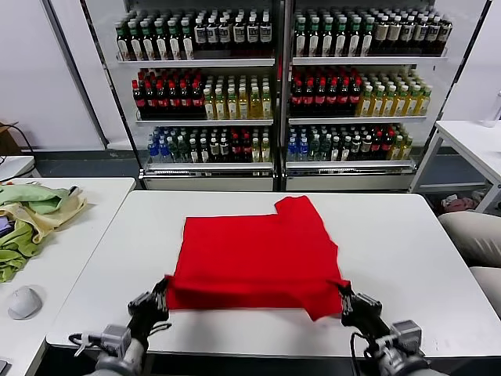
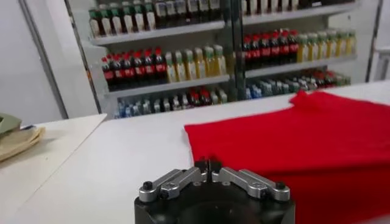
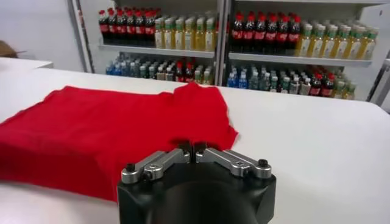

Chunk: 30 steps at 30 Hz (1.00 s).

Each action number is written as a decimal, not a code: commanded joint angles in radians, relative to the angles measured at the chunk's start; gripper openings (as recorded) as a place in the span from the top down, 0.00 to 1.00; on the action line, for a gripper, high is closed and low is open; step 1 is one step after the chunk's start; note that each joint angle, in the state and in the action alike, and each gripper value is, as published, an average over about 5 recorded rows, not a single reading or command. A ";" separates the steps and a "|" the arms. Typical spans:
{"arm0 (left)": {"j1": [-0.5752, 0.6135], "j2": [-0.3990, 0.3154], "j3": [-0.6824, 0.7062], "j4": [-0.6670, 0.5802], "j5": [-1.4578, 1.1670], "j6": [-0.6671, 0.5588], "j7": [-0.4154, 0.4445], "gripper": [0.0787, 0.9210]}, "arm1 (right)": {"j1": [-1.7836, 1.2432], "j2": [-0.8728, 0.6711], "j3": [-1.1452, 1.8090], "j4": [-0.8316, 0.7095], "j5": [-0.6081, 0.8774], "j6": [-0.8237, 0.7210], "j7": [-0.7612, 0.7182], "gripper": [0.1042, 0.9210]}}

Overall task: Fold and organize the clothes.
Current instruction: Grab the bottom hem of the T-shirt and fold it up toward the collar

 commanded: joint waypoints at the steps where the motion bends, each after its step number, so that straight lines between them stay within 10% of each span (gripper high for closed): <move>1: -0.255 -0.020 0.041 0.221 -0.045 0.010 0.060 0.99 | 0.137 0.021 -0.070 -0.103 -0.001 -0.021 0.025 0.98; 8: -0.320 -0.046 0.083 0.353 0.019 0.011 0.101 0.99 | 0.175 0.054 -0.108 -0.179 -0.049 -0.061 0.053 0.97; 15: -0.334 -0.051 0.081 0.404 0.043 0.000 0.106 0.90 | 0.161 0.073 -0.097 -0.181 -0.064 -0.072 0.061 0.74; 30: 0.031 0.018 -0.058 -0.047 -0.150 0.101 0.017 0.38 | -0.166 -0.027 0.135 0.066 -0.013 -0.084 0.019 0.22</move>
